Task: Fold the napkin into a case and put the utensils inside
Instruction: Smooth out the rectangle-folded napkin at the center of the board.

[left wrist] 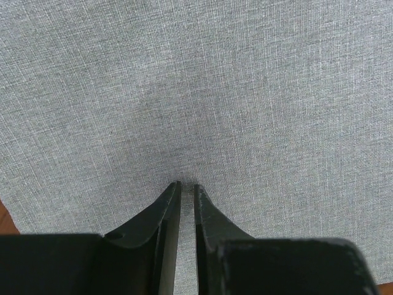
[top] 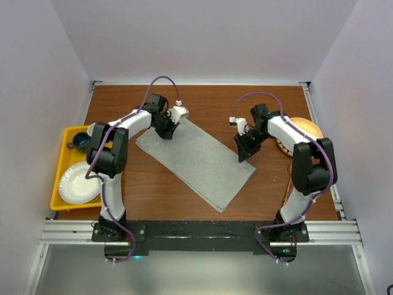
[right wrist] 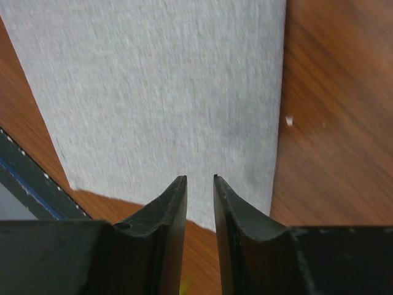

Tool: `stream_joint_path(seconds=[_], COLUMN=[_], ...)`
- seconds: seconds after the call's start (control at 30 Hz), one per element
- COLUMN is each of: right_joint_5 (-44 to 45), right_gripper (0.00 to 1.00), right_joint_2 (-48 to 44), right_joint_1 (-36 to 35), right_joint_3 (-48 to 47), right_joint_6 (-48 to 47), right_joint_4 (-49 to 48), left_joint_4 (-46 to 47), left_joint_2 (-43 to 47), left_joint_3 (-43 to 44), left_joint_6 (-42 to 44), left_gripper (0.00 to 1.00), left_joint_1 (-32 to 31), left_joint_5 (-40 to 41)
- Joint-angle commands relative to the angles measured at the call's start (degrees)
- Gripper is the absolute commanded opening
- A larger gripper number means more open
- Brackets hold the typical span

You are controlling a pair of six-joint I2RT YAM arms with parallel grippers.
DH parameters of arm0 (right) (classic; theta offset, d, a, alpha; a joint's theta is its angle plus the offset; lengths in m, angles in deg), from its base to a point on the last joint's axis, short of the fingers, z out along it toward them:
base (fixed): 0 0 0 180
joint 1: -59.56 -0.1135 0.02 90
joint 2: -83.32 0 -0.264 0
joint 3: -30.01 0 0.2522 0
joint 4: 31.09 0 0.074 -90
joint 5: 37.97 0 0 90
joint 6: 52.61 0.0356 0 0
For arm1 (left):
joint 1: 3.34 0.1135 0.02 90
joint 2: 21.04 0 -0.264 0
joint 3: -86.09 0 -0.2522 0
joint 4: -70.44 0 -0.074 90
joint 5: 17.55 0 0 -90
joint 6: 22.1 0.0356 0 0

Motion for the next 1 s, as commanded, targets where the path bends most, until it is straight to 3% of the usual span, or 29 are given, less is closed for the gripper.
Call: stream_joint_path(seconds=[0.0, 0.37, 0.47, 0.67, 0.97], right_joint_5=[-0.64, 7.00, 7.79, 5.69, -1.87], right_gripper=[0.25, 0.19, 0.18, 0.18, 0.23], right_joint_2=[0.24, 5.95, 6.74, 7.09, 4.02], right_joint_1=[4.26, 5.67, 5.76, 5.76, 5.67], right_joint_3=[-0.13, 4.18, 4.09, 3.92, -1.09], right_joint_6=[-7.88, -9.47, -9.38, -9.20, -10.43], right_joint_4=[8.31, 6.38, 6.20, 7.52, 11.39], left_joint_4=[0.93, 2.78, 2.69, 1.29, -3.63], left_joint_2=[-0.10, -1.33, -1.51, -0.10, -3.53], left_joint_3=[0.28, 0.36, 1.85, 8.87, 13.90], left_joint_6=[1.70, 0.82, -0.06, -6.47, -1.03], left_gripper=[0.19, 0.20, 0.24, 0.47, 0.52], left_joint_1=[-0.14, 0.65, 1.35, 9.07, 12.51], left_joint_5=[-1.96, -1.43, -3.79, -16.01, -3.46])
